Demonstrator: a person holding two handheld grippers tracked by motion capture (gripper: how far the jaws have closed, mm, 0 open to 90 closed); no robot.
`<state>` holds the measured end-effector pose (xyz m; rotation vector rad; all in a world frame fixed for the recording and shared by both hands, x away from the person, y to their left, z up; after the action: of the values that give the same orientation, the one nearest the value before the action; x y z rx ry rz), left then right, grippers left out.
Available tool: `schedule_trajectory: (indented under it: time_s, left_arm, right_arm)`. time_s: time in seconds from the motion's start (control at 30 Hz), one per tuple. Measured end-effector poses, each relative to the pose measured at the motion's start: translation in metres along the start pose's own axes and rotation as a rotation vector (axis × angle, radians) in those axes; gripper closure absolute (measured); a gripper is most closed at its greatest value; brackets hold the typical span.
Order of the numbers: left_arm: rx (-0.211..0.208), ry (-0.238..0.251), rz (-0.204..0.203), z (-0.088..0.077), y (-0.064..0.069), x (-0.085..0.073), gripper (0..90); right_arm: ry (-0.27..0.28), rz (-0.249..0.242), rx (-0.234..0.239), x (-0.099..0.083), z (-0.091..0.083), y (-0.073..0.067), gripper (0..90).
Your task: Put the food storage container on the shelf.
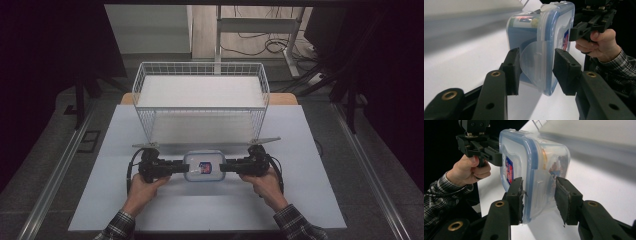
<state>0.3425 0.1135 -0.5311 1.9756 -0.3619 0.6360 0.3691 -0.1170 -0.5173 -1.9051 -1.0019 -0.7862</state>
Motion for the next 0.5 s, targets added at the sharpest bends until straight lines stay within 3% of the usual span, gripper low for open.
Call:
schedule_trajectory:
  time_s: [0.23,0.5]
  left_arm:
    - [0.023,0.02,0.037,-0.012,0.018,0.02,57.5]
    - [0.022,0.041,0.056,-0.019,0.036,0.048,57.6]
  right_arm:
    - [0.035,-0.01,0.0,0.023,-0.008,-0.007,59.1]
    - [0.069,-0.031,-0.021,0.054,-0.022,-0.01,58.8]
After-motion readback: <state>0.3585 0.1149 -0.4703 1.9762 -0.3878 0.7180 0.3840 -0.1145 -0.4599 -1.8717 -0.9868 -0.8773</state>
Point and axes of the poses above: each handheld gripper's, and its own axes: z roughly forward along the jaws, x roughly out of its top, y roughly to its right, the point moved 7 cm from there along z, roughly forward along the jaws, and after that the axes turned 12 degrees about -z, right-handed, at the moved point
